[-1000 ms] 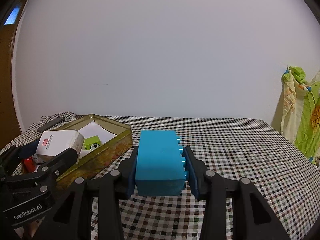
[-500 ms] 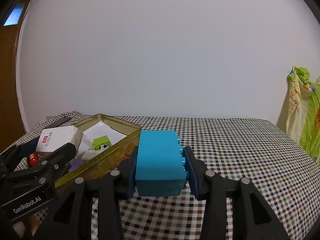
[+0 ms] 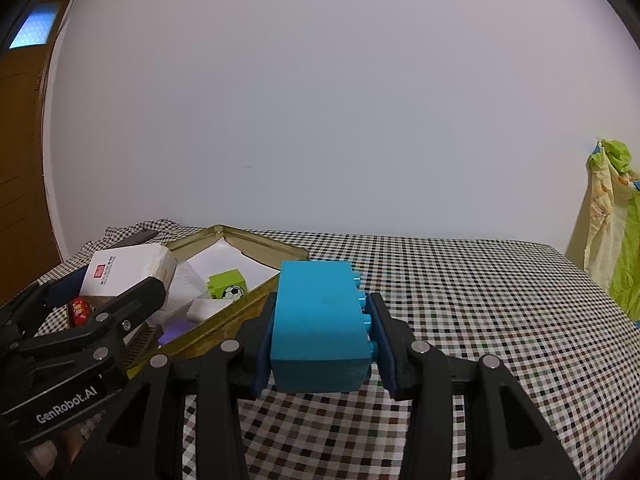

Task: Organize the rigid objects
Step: 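Carry the white box and blue brick toward the gold tray with both grippers, then move the white box and blue brick over the tray with both grippers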

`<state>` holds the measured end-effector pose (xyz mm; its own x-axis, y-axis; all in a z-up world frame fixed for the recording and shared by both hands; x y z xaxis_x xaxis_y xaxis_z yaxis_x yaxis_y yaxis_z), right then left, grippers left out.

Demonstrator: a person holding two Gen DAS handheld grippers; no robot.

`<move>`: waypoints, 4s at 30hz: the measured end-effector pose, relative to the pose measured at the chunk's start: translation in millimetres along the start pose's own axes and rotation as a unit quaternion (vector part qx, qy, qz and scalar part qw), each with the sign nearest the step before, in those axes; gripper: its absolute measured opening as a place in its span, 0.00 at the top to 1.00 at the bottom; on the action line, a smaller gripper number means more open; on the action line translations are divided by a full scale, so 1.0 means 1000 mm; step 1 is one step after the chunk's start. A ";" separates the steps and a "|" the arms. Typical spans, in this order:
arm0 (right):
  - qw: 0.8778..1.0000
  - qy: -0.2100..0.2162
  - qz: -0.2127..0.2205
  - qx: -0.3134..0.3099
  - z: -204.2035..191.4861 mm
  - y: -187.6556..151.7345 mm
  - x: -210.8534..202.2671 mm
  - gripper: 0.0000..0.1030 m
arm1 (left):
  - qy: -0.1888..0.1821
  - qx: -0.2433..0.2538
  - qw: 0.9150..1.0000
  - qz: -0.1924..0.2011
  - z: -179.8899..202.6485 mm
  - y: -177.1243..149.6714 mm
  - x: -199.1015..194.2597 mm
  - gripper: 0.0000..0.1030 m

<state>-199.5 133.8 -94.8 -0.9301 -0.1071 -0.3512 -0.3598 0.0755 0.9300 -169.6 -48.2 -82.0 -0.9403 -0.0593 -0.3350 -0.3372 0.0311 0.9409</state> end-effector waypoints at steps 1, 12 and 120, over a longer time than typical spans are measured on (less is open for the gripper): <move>1.000 0.001 0.000 0.000 -0.001 0.000 -0.001 0.56 | 0.001 0.000 1.000 0.000 -0.001 0.000 0.000 0.19; 1.000 0.011 -0.001 -0.002 -0.010 -0.002 -0.004 0.56 | 0.011 -0.005 1.000 -0.002 -0.012 0.000 0.000 0.19; 0.988 0.103 -0.117 -0.018 -0.093 0.020 0.064 0.56 | 0.032 -0.011 0.988 -0.152 -0.117 -0.007 0.051 0.18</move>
<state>-259.6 36.7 -88.8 -0.7860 -0.3163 -0.5312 -0.5573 -0.0095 0.8302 -209.8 -168.3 -100.3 -0.7910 -0.1264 -0.5986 -0.6014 -0.0196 0.7987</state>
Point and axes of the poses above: each gripper's, at about its wrist camera, not at the fingertips, and x roughly the way its jaws point, z to its right, y to its top, the point moved 9 cm from there along x, roughly the way its jaws point, and after that the axes turned 7 degrees about x, right-handed, at the moved point
